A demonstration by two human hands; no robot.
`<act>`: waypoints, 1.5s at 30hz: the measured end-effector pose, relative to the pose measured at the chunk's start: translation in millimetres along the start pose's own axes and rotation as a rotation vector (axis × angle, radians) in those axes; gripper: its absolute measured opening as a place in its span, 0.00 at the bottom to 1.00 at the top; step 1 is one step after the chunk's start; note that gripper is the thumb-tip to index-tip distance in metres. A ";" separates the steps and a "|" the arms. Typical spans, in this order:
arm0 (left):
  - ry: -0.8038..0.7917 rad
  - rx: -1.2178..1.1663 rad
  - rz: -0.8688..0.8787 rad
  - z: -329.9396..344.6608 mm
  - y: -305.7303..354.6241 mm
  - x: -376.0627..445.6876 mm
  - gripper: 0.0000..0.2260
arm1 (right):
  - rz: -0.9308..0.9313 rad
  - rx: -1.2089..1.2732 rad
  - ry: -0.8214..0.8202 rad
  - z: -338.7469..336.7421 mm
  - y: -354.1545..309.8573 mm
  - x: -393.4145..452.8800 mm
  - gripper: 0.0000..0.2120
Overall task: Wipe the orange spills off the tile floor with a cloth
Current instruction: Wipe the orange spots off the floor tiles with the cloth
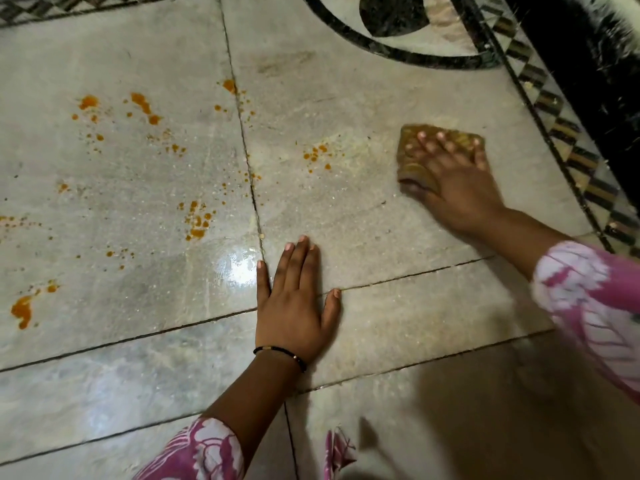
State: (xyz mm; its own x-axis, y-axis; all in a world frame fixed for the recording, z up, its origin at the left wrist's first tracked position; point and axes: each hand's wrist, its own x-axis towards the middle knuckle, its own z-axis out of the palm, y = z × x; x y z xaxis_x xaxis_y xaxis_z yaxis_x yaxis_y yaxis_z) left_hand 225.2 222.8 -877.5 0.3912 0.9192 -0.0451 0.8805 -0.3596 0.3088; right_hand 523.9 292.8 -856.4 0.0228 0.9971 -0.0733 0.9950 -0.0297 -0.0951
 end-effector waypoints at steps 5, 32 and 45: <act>0.002 0.003 0.007 -1.2 -0.4 0.3 0.30 | -0.294 -0.075 -0.047 12.1 -75.7 -19.0 0.34; 0.029 0.051 0.071 -16.0 -15.5 53.2 0.33 | -0.118 -0.041 -0.013 3.2 -6.1 -84.5 0.35; -0.015 0.084 0.056 -6.5 -16.8 53.3 0.31 | -0.245 0.108 0.010 8.3 -60.5 14.4 0.35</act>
State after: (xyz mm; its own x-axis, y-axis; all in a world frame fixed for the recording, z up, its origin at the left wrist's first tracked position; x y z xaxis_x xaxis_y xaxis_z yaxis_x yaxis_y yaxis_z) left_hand 229.5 278.9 -878.9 0.4436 0.8951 -0.0440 0.8763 -0.4229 0.2309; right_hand 463.2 308.3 -859.9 -0.2160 0.9761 -0.0248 0.9549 0.2059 -0.2139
